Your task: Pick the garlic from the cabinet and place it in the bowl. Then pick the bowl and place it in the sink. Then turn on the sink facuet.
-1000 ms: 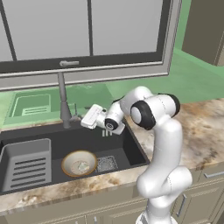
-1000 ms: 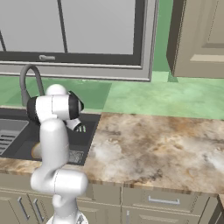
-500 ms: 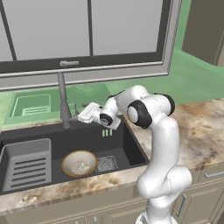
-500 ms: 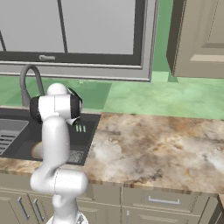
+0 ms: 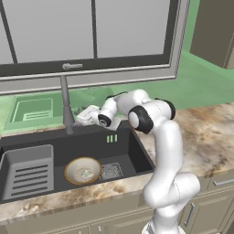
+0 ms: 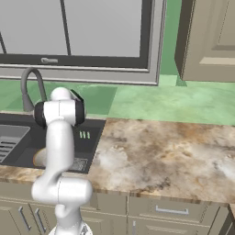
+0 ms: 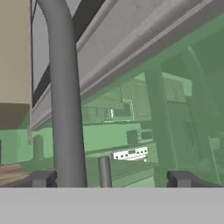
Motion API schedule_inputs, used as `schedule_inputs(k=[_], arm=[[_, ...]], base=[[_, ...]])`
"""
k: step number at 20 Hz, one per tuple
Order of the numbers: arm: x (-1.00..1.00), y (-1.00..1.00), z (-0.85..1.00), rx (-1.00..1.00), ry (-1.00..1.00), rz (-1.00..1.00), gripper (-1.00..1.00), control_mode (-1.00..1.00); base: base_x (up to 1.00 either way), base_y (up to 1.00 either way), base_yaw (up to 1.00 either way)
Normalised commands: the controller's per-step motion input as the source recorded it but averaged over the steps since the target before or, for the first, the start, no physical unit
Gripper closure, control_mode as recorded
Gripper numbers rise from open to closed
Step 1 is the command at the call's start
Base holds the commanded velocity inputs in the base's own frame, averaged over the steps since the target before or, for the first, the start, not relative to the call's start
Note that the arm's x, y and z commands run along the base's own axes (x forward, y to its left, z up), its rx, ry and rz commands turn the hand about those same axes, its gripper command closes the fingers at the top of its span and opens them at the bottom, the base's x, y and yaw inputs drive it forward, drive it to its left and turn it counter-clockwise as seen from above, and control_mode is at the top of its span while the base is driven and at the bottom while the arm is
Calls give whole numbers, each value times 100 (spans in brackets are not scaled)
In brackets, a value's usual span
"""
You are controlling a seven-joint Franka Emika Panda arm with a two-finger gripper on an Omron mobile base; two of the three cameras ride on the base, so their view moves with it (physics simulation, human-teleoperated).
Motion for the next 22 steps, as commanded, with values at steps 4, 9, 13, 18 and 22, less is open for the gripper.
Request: schedule_inputs(k=[4,9,13,18,22], arm=[[29,12,-8,0,8,0,-100,-100],[30,-2,-6,0,11,0,-100,-100],[9,-15,-1,2,8,0,100,-100],[0,-32,0,4,6,-5,100,-100],[0,-68,-8,8,6,-12,100,-100]], base=[[0,0,0],[0,0,0],[0,0,0],[0,0,0],[0,0,0]])
